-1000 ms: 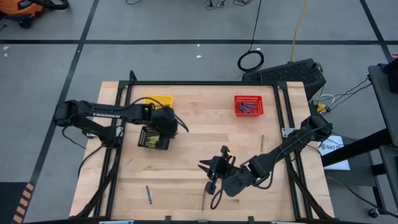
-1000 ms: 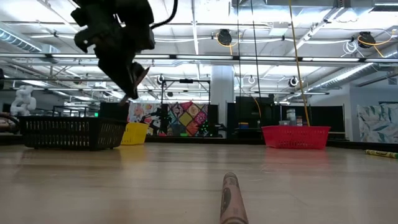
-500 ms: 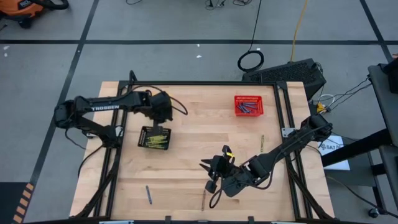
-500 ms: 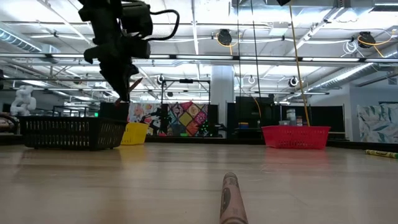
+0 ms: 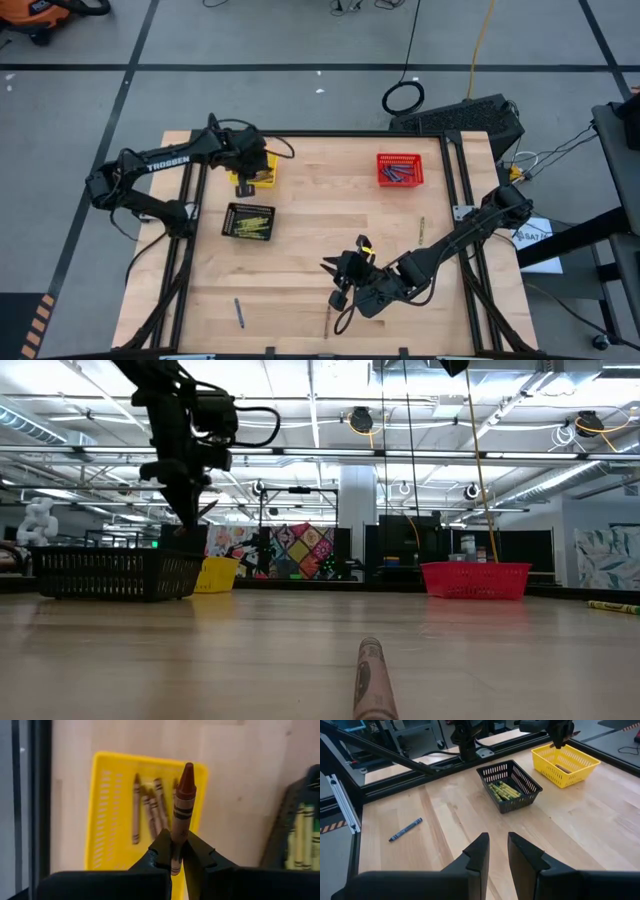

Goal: Sort crayons
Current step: Put the brown crayon into the yellow bin, then put the green crayon into the black bin

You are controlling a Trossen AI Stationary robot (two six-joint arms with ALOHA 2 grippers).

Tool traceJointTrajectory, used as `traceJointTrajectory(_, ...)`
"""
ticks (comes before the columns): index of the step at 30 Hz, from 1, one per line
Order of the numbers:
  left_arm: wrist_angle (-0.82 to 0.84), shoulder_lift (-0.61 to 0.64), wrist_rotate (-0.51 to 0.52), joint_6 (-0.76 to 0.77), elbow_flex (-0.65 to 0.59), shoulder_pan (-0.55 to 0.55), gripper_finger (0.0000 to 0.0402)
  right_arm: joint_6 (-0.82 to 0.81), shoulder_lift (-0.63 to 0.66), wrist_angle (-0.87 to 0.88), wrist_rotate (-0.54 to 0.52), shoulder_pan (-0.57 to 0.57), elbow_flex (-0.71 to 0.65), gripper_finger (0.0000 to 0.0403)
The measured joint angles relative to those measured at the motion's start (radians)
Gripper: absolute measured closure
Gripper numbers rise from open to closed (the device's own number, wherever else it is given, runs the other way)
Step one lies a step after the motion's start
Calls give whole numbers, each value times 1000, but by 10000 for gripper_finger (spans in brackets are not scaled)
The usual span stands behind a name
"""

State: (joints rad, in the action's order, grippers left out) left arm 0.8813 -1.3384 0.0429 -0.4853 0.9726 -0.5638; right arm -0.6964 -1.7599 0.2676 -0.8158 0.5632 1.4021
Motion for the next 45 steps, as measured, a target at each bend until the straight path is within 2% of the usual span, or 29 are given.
traceJointTrajectory(8,-10,-13,-1,-29,0,-93,387,0,0,0,1,0,0,345)
traceJointTrajectory(14,-9,-83,-4,-29,-1,-133,387,0,0,0,1,0,0,345)
traceJointTrajectory(24,-9,-180,-5,-47,-2,-137,387,-23,0,7,3,0,0,345)
traceJointTrajectory(30,-9,-182,-5,-47,-2,-136,386,-24,0,7,3,0,0,345)
traceJointTrajectory(38,-9,-182,-5,-45,-2,-136,355,-22,0,8,3,0,0,345)
traceJointTrajectory(45,-8,-182,-5,-45,-2,-136,351,-24,0,8,3,0,0,345)
